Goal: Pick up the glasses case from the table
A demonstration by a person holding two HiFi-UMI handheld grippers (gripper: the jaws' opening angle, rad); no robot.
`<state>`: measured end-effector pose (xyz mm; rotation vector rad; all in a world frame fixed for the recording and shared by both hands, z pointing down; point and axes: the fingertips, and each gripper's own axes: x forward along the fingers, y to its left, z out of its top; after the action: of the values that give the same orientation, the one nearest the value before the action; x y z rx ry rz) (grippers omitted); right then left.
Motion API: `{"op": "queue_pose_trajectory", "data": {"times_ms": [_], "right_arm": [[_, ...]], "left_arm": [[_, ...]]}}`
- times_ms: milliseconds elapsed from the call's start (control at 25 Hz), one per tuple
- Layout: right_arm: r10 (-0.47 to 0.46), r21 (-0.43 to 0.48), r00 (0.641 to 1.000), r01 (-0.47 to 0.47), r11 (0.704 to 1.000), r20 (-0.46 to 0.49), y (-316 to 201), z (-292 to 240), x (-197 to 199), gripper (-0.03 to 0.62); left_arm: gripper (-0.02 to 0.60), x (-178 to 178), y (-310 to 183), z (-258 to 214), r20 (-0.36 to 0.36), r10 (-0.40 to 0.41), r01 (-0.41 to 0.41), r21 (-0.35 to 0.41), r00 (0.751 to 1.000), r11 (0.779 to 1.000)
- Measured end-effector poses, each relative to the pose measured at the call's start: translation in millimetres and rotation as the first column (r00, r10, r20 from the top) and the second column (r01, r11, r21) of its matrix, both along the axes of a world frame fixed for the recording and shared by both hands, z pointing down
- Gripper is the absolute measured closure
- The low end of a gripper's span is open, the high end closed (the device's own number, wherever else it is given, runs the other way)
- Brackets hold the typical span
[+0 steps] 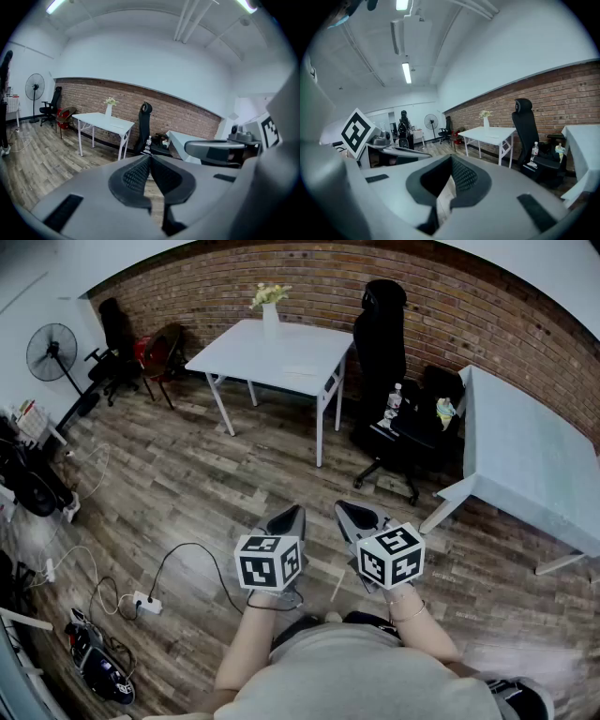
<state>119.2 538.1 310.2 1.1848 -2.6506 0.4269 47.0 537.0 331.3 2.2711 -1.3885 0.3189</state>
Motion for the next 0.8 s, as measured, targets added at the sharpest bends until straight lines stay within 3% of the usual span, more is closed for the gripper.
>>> {"op": "queue_pose_trajectory", "data": {"times_ms": [360, 640, 800], "right_arm": [[-0.017, 0.016, 1.000, 0.017, 1.000, -0.006, 1.4, -4.0, -2.5, 0.597], [-0.030, 0.051, 0.996, 0.025, 0.998, 0.090, 2.2, -16.5, -3.3, 0.597], [-0.066, 0.063, 0.994, 0.061, 0.996, 0.092, 2.8, -15.8, -0.8, 0.597]], "left_arm": [[0.566, -0.4, -6.9, -8.9, 0.015, 0.012, -0.012, 0.032, 1.000, 0.999], [0.566, 1.1, -5.6, -7.7, 0.014, 0.020, -0.021, 0.034, 1.000, 0.999], [0.566, 8.5, -3.3, -12.8, -0.004, 0.037, -0.036, 0.066, 0.999, 0.997]]}}
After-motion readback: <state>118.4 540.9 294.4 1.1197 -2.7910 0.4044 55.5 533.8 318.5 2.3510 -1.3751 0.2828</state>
